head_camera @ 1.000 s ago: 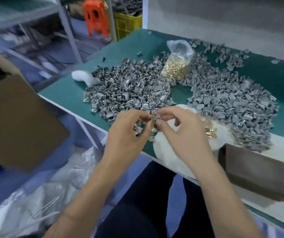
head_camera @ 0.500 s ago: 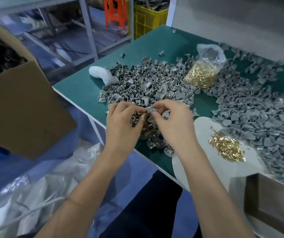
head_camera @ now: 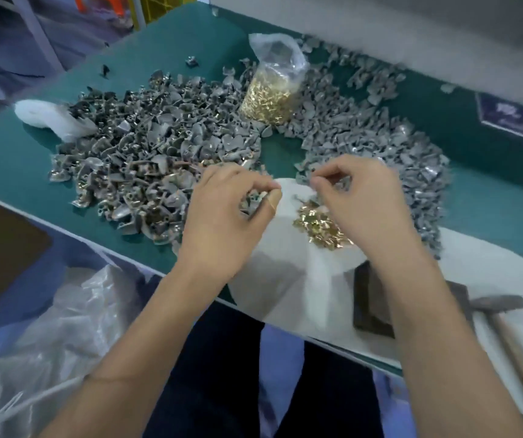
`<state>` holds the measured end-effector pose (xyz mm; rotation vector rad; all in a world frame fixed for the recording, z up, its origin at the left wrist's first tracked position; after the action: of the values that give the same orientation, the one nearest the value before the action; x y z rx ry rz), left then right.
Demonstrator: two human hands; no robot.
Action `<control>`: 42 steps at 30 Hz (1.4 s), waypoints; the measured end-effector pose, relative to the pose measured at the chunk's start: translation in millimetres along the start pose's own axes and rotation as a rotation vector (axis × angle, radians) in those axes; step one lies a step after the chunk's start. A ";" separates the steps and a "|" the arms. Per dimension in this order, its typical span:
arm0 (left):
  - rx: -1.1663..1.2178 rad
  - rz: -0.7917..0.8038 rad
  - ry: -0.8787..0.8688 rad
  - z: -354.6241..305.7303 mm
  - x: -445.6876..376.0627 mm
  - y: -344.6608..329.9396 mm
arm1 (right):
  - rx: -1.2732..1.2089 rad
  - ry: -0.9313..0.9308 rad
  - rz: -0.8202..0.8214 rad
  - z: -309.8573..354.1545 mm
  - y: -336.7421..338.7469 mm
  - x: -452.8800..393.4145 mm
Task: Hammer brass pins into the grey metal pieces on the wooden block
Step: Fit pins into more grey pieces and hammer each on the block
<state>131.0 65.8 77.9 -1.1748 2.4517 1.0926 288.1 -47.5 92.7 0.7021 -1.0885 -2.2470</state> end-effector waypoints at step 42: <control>0.721 0.137 0.267 -19.2 6.6 -119.0 | 0.312 -0.073 0.165 -74.1 -5.4 16.6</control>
<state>217.3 0.1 24.9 -0.9562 2.7717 0.0167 323.2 -95.2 44.9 0.6301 -1.4966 -1.9982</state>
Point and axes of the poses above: each hand's wrist, its own x-axis away from the middle knuckle, its own y-axis out of the back of the hand, z = x × y, the point moved 9 cm from there along -x, towards the middle knuckle, and after that the axes turned 3 degrees about x, right-handed, at the moved point
